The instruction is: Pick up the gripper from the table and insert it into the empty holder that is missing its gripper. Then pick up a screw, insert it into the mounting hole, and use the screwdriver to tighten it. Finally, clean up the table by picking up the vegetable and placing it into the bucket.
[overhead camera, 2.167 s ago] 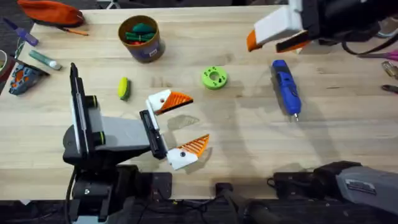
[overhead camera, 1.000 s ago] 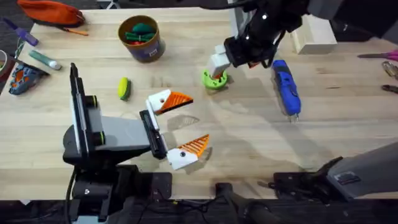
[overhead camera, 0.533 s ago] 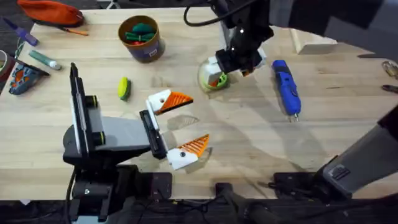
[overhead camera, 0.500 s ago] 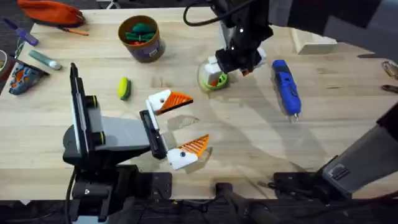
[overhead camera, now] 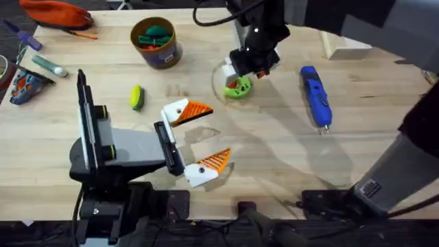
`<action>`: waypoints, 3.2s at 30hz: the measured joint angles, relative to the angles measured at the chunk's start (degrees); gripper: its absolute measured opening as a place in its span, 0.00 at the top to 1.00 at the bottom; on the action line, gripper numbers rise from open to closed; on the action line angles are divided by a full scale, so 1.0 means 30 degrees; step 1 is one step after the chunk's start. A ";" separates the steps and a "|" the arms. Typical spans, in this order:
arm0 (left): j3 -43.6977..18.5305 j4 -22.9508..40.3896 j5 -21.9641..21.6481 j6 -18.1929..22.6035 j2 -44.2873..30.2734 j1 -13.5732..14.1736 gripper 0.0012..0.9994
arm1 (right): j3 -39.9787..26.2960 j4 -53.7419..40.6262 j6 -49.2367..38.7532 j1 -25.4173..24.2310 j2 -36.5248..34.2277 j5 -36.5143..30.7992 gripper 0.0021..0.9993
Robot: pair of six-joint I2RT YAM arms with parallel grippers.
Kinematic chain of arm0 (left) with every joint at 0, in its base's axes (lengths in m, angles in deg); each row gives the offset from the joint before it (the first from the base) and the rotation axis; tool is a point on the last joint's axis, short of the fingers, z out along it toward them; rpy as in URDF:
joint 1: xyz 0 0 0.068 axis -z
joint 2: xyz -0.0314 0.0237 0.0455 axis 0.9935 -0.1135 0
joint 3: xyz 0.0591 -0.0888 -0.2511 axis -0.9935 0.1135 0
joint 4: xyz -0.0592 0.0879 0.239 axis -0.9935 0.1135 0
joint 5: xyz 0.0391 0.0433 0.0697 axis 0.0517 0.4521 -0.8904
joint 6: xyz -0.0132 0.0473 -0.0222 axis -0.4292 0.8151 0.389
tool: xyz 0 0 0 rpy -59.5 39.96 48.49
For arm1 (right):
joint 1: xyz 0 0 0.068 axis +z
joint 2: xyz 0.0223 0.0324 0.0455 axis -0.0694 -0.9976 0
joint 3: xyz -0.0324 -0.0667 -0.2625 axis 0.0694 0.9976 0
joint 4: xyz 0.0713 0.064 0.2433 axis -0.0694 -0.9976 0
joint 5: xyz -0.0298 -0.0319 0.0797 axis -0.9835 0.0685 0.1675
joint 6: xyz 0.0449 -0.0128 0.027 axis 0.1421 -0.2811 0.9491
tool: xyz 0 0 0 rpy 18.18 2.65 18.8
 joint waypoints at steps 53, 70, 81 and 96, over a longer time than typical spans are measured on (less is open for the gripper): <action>0.0000 0.0000 0.0000 0.0000 0.0000 0.0000 0.01 | -0.0058 0.0496 -0.0268 0.0312 -0.1893 0.0043 0.82; 0.0000 0.0000 0.0000 0.0000 0.0007 0.0000 0.01 | -0.0058 0.0545 -0.0268 0.0312 -0.1887 -0.0018 1.00; 0.0000 0.0000 0.0000 0.0000 0.0000 0.0000 0.01 | -0.0058 0.0523 -0.0268 0.0312 -0.1866 -0.0021 1.00; 0.0000 0.0000 0.0000 0.0000 0.0001 0.0000 0.01 | -0.0765 -0.0142 -0.0268 0.0312 -0.1808 -0.0090 1.00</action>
